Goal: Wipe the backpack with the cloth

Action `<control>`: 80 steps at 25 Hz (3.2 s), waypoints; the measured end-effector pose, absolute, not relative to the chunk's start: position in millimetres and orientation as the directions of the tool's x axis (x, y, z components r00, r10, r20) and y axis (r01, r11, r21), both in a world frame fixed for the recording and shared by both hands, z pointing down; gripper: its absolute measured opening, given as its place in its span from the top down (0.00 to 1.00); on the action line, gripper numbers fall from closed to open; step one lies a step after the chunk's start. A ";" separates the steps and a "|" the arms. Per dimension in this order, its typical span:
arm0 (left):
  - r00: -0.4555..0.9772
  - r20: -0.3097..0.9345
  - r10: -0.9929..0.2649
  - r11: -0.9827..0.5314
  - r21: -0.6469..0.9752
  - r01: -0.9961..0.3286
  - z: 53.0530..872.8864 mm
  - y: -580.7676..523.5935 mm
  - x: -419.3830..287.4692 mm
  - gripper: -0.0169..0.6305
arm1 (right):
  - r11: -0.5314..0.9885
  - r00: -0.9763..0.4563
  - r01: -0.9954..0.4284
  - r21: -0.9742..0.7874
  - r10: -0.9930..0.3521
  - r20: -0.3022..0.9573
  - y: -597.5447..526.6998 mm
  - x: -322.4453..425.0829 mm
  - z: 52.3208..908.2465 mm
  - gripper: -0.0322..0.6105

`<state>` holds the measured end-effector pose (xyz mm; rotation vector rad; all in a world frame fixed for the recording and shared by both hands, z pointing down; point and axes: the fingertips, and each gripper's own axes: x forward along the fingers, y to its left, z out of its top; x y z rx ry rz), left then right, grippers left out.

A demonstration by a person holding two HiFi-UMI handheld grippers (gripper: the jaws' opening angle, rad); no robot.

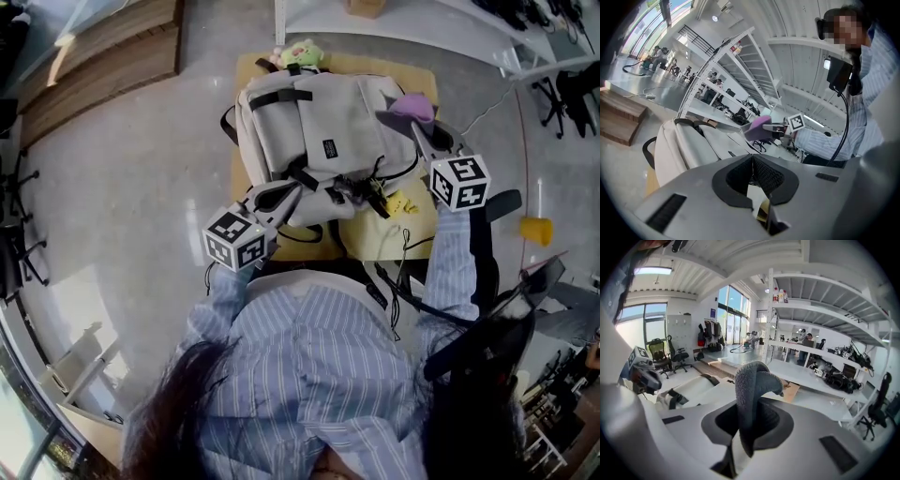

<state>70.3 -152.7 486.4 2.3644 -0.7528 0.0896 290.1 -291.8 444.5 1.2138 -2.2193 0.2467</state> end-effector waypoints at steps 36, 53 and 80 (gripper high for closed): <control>0.870 0.230 -0.436 -0.675 0.556 -0.485 481.1 -134.0 115.1 0.96 | 0.449 -0.360 -0.886 -0.111 -0.518 0.776 -110.6 307.4 566.1 0.89; 0.853 0.235 -0.465 -0.654 0.558 -0.511 483.3 -134.5 136.8 0.96 | 0.467 -0.306 -0.874 0.133 -0.743 0.595 -282.4 378.6 471.4 0.89; 0.787 0.306 -0.536 -0.602 0.515 -0.610 488.9 -104.8 139.8 0.96 | 0.391 -0.369 -0.914 -0.108 -0.689 0.624 -223.9 384.7 566.0 0.89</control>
